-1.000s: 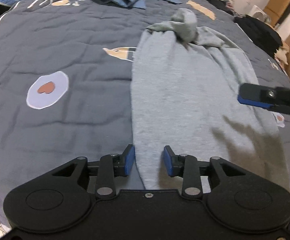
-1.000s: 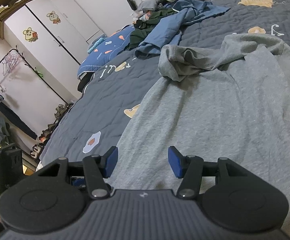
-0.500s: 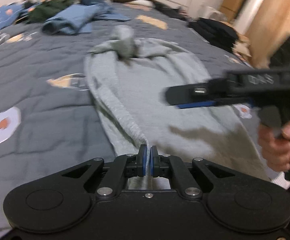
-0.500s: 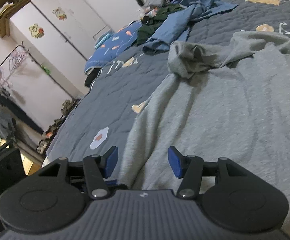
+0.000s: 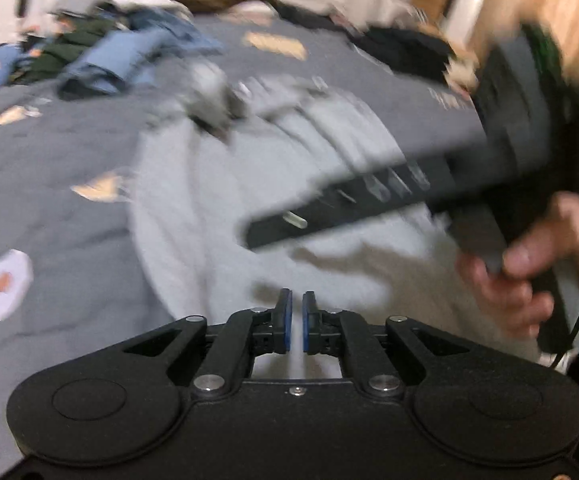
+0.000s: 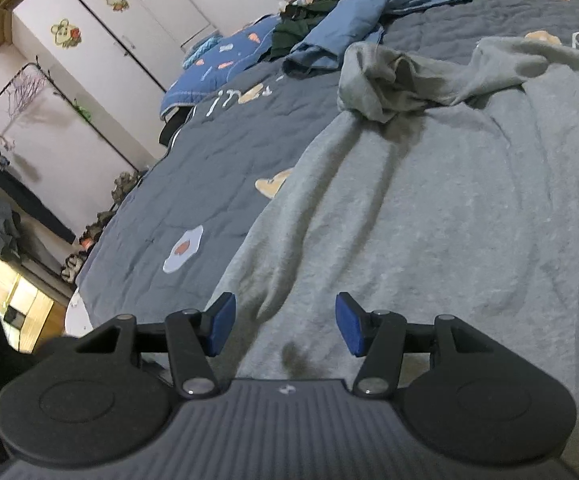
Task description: Fold clothes
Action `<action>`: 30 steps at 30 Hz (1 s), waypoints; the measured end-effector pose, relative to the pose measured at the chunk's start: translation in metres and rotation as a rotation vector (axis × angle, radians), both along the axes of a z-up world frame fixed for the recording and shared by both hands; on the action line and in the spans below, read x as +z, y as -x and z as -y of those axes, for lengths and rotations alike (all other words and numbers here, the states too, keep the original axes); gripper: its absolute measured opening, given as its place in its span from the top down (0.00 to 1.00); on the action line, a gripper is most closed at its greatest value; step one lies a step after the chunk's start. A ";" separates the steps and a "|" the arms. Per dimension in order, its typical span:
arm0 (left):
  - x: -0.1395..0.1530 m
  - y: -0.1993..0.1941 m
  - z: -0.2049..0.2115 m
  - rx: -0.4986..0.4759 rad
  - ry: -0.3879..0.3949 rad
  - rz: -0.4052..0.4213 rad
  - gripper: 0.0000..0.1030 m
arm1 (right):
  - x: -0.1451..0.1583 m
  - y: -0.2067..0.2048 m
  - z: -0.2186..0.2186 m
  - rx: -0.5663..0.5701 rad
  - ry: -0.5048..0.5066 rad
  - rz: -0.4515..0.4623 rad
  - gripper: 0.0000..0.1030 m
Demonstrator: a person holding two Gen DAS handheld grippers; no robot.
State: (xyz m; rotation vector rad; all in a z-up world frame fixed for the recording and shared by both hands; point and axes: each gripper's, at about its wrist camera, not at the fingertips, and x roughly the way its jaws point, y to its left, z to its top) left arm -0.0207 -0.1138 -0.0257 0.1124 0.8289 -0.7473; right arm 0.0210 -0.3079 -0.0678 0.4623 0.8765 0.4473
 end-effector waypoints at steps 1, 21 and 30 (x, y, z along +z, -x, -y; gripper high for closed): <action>0.003 -0.004 -0.008 0.035 -0.004 0.015 0.77 | 0.001 0.000 0.003 -0.007 -0.009 0.003 0.47; -0.042 -0.052 -0.028 0.292 -0.112 -0.174 0.59 | 0.008 -0.001 0.012 -0.040 -0.033 0.010 0.47; -0.022 -0.012 0.007 0.027 0.004 -0.020 0.95 | 0.011 -0.001 0.013 -0.042 -0.030 0.014 0.47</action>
